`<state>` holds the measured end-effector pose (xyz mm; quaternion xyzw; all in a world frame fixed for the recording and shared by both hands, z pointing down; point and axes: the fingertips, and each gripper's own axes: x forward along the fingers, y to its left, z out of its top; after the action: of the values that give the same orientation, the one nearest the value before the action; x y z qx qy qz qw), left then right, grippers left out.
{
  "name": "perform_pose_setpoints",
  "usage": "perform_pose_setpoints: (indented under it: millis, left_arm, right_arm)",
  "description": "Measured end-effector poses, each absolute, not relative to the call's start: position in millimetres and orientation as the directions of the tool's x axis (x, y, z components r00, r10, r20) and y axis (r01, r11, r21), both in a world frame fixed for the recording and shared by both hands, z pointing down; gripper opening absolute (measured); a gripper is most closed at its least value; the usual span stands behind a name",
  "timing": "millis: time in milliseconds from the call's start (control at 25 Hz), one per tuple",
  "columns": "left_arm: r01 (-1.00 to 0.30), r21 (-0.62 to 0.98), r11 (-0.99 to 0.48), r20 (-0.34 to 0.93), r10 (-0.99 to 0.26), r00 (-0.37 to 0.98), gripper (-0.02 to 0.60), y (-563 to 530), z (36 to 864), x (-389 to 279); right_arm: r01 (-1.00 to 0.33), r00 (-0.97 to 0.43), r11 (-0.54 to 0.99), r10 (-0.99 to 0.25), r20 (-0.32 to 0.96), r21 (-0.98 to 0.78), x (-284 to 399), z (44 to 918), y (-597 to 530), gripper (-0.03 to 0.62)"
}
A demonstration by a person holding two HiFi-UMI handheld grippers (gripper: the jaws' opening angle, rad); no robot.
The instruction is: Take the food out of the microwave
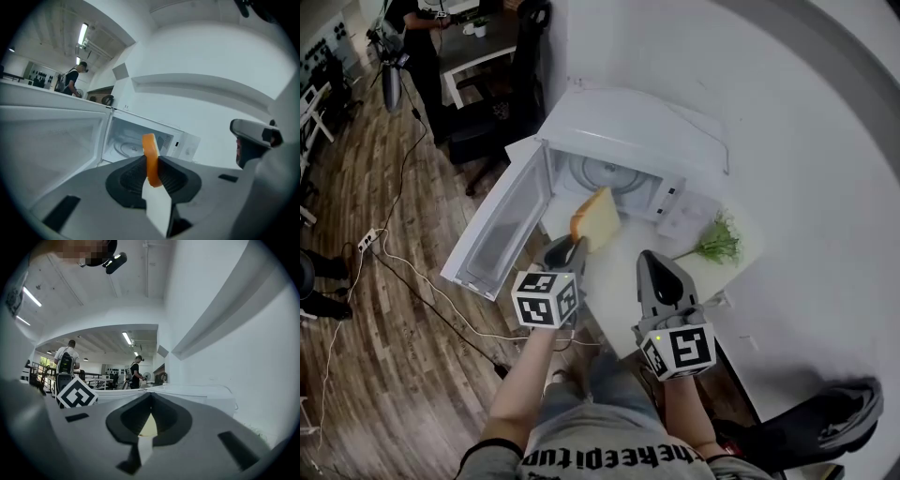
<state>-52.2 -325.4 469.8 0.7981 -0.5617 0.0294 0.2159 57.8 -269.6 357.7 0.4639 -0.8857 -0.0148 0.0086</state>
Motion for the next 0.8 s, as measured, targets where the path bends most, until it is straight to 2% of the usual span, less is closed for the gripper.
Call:
perform_pose_setpoints:
  millis: [800]
  left_arm:
    - [-0.899,0.178,-0.400,0.089,-0.904,0.419,0.071,-227.3,377.8,-80.6]
  right_arm:
    - [-0.850,-0.525,0.519,-0.850,-0.052,0.094,33.8,324.4,-191.5,0.006]
